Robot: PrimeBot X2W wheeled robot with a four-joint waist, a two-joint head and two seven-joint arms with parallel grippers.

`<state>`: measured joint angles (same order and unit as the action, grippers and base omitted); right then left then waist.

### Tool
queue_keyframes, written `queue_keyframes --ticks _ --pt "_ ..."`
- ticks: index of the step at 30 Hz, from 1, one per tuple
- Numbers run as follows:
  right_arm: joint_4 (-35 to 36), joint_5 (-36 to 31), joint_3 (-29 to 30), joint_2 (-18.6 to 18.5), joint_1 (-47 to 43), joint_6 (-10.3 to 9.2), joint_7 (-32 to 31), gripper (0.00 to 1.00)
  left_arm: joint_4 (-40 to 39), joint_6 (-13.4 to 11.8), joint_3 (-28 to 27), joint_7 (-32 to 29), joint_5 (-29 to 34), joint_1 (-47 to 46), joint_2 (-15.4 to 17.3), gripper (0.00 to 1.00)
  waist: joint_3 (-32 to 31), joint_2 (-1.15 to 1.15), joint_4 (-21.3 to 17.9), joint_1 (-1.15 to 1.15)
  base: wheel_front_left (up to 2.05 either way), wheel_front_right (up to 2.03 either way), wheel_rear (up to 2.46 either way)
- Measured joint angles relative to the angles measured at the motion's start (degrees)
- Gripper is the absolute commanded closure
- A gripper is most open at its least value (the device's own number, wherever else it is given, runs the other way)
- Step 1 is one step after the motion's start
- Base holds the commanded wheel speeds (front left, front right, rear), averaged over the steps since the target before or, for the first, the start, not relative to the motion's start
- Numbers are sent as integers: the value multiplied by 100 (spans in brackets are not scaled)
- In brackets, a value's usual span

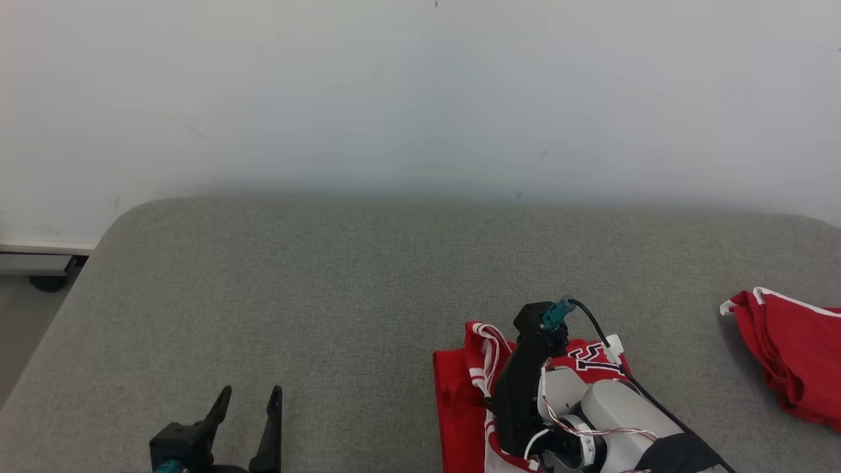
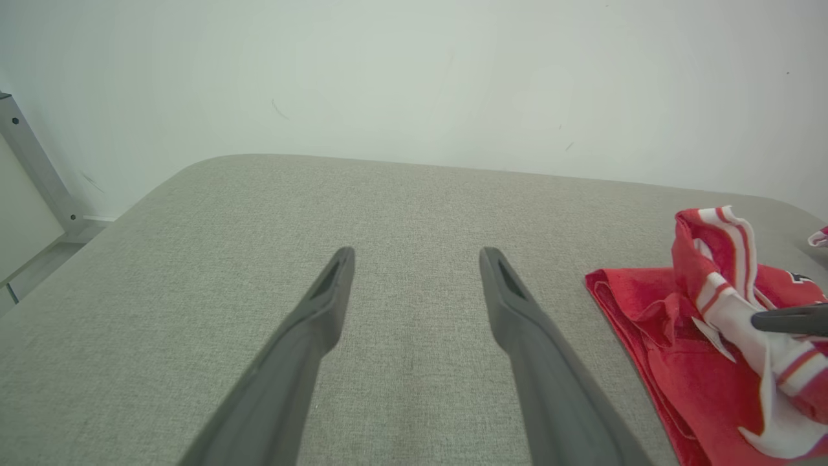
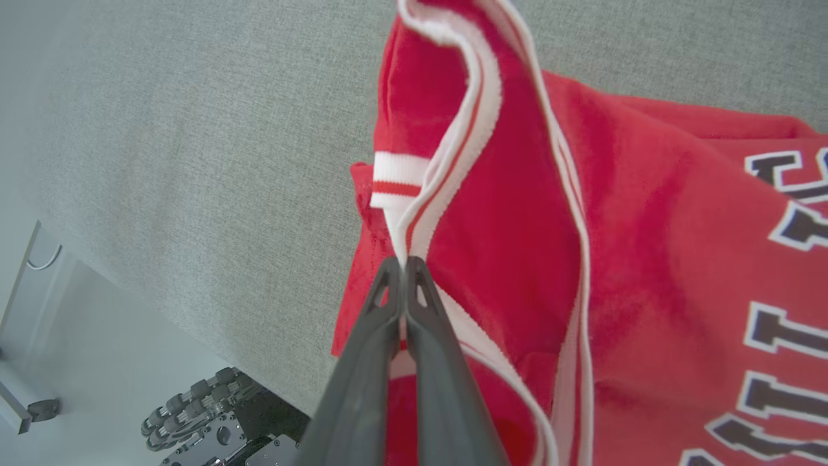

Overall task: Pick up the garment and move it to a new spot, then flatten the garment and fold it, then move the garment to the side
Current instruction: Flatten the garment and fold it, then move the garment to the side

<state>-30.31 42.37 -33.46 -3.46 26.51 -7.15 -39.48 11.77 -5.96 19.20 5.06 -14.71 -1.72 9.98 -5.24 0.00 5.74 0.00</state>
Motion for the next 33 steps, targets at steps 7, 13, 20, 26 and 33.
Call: queue_keyframes --ticks 7,13,20,26,33 --pt "149 623 99 22 299 0 687 0 7 -1 -57 2 -1 18 40 0 -9 0 -15 0 0 0 0" --pt "-103 209 855 23 564 0 1085 0 -14 -7 -218 59 -3 74 108 0 -28 0 -132 0 0 0 0" --pt "-599 -365 1503 -643 -235 -18 1235 0 -134 -9 -214 111 -2 161 89 0 -58 0 -381 0 0 0 0" --pt "-849 -367 1893 -523 -628 -19 1284 0 -214 -14 -223 155 16 164 96 0 -17 0 -551 0 0 0 0" --pt "-928 -360 2171 -358 -599 -19 1333 0 -238 -8 -121 143 62 77 77 0 92 0 -534 0 0 0 0"
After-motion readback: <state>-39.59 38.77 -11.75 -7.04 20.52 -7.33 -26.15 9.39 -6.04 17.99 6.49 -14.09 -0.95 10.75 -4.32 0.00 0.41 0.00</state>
